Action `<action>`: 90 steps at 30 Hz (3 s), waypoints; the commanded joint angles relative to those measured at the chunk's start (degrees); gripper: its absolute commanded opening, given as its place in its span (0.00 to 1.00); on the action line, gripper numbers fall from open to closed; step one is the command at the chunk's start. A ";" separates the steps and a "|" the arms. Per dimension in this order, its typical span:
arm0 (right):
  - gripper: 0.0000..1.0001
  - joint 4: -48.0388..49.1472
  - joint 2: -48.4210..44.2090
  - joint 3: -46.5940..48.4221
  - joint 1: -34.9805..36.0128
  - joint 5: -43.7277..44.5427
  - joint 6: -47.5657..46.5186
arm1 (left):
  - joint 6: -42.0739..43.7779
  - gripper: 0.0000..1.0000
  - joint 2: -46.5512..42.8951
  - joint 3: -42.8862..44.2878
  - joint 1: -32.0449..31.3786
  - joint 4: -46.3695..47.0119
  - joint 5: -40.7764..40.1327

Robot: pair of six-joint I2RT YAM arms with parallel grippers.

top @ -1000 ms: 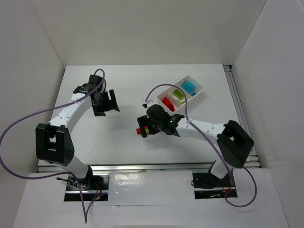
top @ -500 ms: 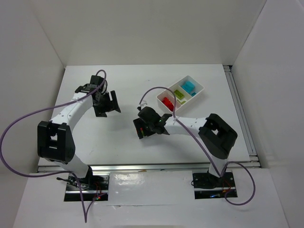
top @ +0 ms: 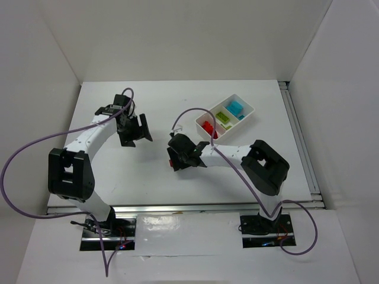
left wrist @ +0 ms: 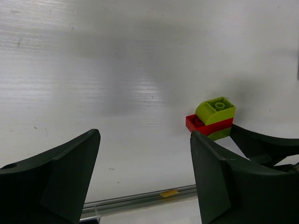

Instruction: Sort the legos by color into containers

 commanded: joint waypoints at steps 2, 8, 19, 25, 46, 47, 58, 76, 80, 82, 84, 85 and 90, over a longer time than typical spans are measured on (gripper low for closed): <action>0.44 -1.80 0.13 1.94 0.38 2.20 0.68 | 2.67 0.89 0.02 1.82 0.14 2.00 7.01; 0.41 6.27 -9.60 -5.16 0.38 -5.18 -8.27 | 7.95 0.93 2.12 0.59 -1.61 6.39 27.76; 0.42 11.12 -20.61 -11.51 -0.14 -9.75 -12.68 | 9.10 0.94 5.99 -2.83 -4.77 11.32 40.97; 0.42 11.12 -20.61 -11.51 -0.14 -8.62 -12.68 | 7.95 0.93 6.52 -4.86 -5.31 13.78 45.71; 0.42 12.26 -19.55 -10.98 -3.66 -6.15 -12.76 | 11.38 0.25 11.88 -3.63 -6.89 12.73 58.46; 0.42 12.26 -19.55 -10.98 -4.18 -6.15 -12.77 | 11.38 0.17 11.88 -3.10 -6.89 12.73 58.46; 0.42 10.16 -22.98 -12.30 -4.71 -4.31 -13.30 | 2.16 0.00 9.78 -2.92 -1.71 18.35 50.73; 0.42 5.32 -26.59 -7.91 -12.88 7.01 -14.10 | -6.47 0.00 7.05 -4.59 2.16 25.48 44.66; 0.42 3.03 -20.54 -2.55 -20.25 11.07 -10.14 | -2.78 0.00 7.05 -3.46 0.94 21.18 39.66; 0.42 1.45 -17.63 0.88 -24.46 11.07 -8.56 | -1.46 0.00 7.05 -2.57 0.32 18.19 37.64; 0.42 0.84 -14.13 3.42 -26.50 11.07 -7.76 | -0.31 0.00 7.05 -1.26 -0.29 16.87 35.70; 0.42 1.79 -13.41 3.44 -28.16 11.59 -7.76 | 0.56 0.00 7.05 -1.25 -0.30 16.34 35.69; 0.43 3.21 -6.48 8.70 -32.39 11.42 -7.76 | 3.11 0.00 7.05 1.46 -2.05 13.01 33.67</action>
